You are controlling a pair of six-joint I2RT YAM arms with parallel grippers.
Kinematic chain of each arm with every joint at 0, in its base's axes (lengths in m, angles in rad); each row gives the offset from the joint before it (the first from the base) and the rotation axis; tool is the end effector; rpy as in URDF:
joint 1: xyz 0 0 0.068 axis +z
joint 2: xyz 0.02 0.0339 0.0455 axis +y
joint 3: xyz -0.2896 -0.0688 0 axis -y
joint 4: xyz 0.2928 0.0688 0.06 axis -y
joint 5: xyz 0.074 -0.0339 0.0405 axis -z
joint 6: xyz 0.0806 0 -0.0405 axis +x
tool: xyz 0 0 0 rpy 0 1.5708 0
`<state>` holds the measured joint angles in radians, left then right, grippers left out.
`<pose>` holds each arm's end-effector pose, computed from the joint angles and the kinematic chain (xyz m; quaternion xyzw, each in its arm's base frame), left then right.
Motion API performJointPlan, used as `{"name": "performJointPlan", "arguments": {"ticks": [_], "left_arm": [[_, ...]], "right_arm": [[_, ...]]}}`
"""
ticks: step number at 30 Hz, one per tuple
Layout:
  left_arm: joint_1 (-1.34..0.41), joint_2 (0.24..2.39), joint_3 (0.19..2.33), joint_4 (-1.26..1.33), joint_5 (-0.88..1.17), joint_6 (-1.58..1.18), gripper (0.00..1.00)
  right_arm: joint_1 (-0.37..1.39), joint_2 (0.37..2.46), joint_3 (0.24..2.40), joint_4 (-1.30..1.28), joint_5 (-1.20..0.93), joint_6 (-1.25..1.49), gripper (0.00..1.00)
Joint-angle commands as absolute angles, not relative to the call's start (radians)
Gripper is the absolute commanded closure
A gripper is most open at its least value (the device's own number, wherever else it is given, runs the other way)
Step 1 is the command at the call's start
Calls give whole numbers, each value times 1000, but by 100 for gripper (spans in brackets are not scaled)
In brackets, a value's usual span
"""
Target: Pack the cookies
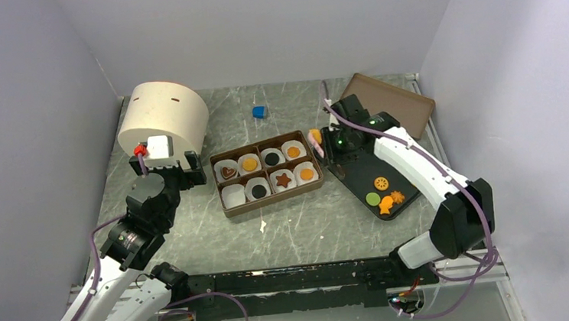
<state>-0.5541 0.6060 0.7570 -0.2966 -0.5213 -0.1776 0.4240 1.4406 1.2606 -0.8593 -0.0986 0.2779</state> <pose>0.1953 -0.0736 0.3609 -0.0287 0.7497 -0.0439 0.6597 0.3243 0.1551 0.2743 -0.0832 0.9602 0.1348 0.2300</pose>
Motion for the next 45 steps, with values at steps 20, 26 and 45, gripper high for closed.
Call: {"name": "performJointPlan", "arguments": {"ticks": [20, 26, 45], "left_arm": [[-555, 591, 770, -285, -606, -197, 4], [-554, 587, 776, -306, -687, -220, 4], [-554, 579, 775, -310, -701, -230, 4]], "right_arm": [[901, 1711, 1478, -764, -109, 91, 78], [949, 1796, 1533, -743, -132, 56, 77], [1008, 1953, 1622, -759, -128, 29, 66]]}}
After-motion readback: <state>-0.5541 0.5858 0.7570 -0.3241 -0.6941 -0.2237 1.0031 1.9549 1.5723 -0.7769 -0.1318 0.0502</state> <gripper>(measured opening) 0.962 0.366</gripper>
